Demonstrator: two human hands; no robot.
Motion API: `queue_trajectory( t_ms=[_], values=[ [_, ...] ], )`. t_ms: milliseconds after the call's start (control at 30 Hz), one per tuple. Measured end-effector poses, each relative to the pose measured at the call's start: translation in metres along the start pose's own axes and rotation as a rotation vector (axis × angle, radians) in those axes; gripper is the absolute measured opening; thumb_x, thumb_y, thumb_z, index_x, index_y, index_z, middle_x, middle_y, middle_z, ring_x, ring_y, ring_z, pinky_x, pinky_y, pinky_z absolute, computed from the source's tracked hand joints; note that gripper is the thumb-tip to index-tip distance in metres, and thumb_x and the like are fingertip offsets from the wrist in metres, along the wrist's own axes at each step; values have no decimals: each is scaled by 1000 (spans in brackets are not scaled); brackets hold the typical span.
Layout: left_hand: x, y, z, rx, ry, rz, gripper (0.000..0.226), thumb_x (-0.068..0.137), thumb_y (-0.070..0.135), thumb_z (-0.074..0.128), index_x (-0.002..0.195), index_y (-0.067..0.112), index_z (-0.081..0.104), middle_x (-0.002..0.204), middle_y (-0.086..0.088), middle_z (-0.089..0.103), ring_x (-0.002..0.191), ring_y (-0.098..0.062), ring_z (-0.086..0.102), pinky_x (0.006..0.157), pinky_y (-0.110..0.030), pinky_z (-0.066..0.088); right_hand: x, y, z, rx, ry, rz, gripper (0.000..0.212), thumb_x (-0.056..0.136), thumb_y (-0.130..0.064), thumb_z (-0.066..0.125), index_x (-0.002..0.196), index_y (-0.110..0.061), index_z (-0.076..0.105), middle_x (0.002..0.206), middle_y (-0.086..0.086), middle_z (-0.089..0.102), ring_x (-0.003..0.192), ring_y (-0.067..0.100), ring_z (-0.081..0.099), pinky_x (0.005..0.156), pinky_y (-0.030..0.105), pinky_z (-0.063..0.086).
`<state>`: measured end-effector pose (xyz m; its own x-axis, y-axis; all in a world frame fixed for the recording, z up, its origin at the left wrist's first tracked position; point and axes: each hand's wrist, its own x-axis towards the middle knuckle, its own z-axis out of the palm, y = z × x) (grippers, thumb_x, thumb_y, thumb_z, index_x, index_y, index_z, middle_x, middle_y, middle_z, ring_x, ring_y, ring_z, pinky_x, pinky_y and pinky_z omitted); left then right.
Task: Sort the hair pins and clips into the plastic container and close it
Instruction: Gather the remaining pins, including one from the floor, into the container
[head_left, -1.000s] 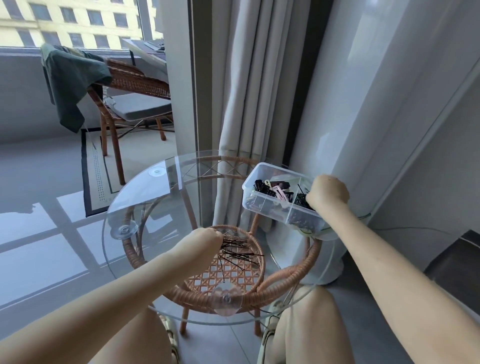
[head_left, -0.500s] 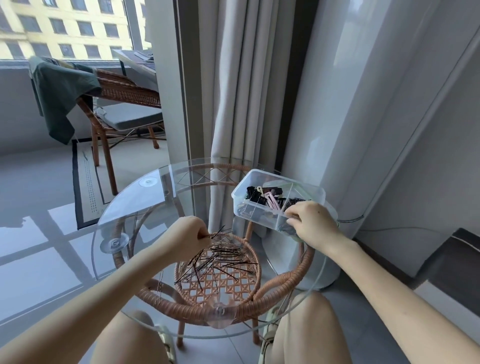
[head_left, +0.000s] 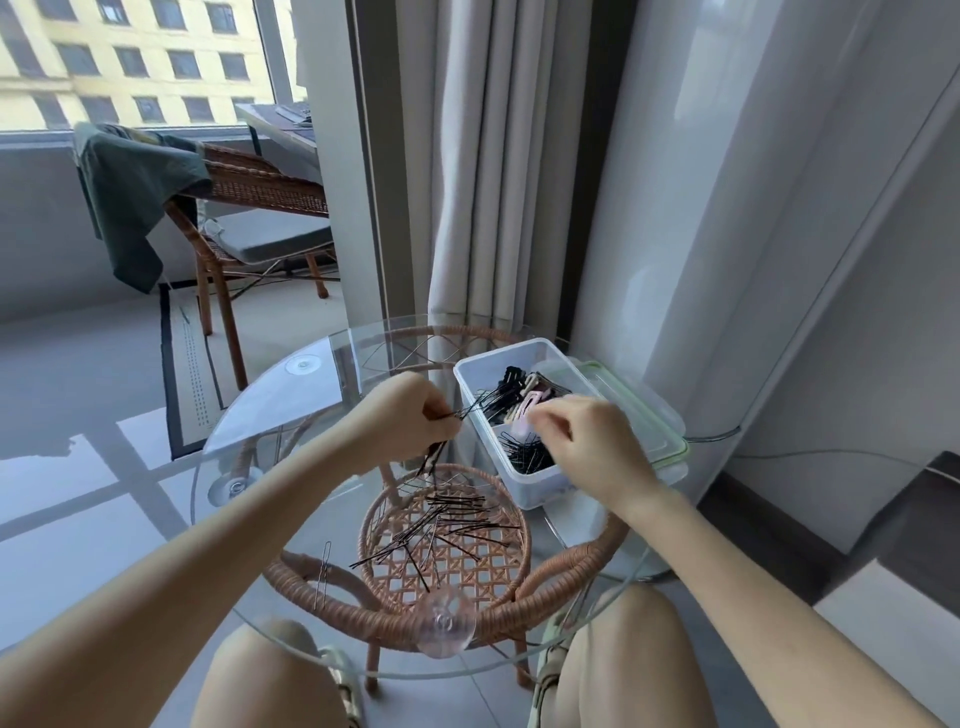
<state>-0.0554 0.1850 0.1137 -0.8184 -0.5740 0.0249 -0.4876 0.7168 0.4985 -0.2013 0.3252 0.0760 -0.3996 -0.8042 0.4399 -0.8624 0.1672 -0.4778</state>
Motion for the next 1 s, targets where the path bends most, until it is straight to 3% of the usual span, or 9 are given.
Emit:
queue_trajectory(
  t_ms=[167, 267, 333, 400, 533, 633, 767, 867, 1000],
  values=[
    [39, 58, 18, 104, -20, 153, 26, 85, 17, 55, 70, -3, 66, 66, -16, 64, 59, -25, 52, 56, -25, 47, -11, 26, -46, -52, 228, 54, 32, 92, -21, 54, 70, -1, 67, 57, 12, 64, 53, 27, 54, 53, 33, 42],
    [57, 85, 38, 285, -99, 207, 35, 86, 8, 49, 52, 5, 40, 51, -5, 38, 63, -31, 52, 48, -25, 38, -18, 39, -55, -71, 244, 88, 36, 92, -24, 54, 67, 0, 64, 53, 13, 59, 51, 28, 52, 50, 33, 39],
    [61, 92, 51, 394, -200, 228, 33, 88, 7, 48, 56, 8, 41, 55, -5, 40, 86, -34, 62, 62, -33, 44, -21, 43, -54, -94, 240, 89, 35, 91, -22, 55, 63, -3, 62, 47, 6, 53, 46, 20, 45, 47, 27, 32],
    [63, 94, 59, 481, -290, 243, 21, 89, 11, 51, 75, -3, 59, 65, -12, 52, 96, -36, 61, 76, -36, 47, -23, 44, -51, -114, 222, 75, 33, 90, -22, 56, 62, -5, 62, 48, 3, 53, 45, 16, 43, 47, 27, 32],
    [64, 85, 60, 486, -314, 247, 34, 89, 25, 55, 62, 3, 56, 55, -4, 45, 70, -28, 49, 56, -29, 38, -23, 38, -44, -103, 197, 38, 30, 90, -22, 57, 68, -4, 67, 59, 11, 65, 52, 25, 54, 51, 33, 46],
    [55, 71, 39, 304, -276, 245, 32, 90, 26, 53, 89, -1, 68, 71, -8, 62, 71, -28, 55, 67, -32, 49, -25, 20, -42, -35, 186, 8, 26, 88, -24, 57, 73, -7, 70, 64, 5, 69, 54, 19, 54, 53, 27, 45],
    [19, 27, 10, 154, -154, 179, 25, 87, 24, 59, 104, 9, 70, 104, -5, 71, 84, -14, 64, 84, -25, 52, -35, -19, -27, 45, -86, -48, 20, 84, -26, 65, 98, -13, 71, 88, 0, 70, 71, 10, 58, 67, 16, 44],
    [-16, -14, 10, 326, -264, 29, 41, 82, 40, 62, 113, 13, 64, 111, -4, 66, 94, -17, 62, 85, -31, 53, -48, -42, 1, -124, -444, -86, 47, 82, -43, 63, 119, -15, 56, 113, 1, 58, 90, 12, 54, 83, 27, 46],
    [-64, -48, 23, 357, -361, -152, 78, 69, 59, 66, 134, 23, 42, 128, -5, 49, 113, -20, 50, 95, -32, 47, -50, -53, 41, -438, -603, -94, 89, 75, -54, 65, 140, -6, 26, 136, 11, 38, 118, 29, 50, 95, 41, 45]
  ],
)
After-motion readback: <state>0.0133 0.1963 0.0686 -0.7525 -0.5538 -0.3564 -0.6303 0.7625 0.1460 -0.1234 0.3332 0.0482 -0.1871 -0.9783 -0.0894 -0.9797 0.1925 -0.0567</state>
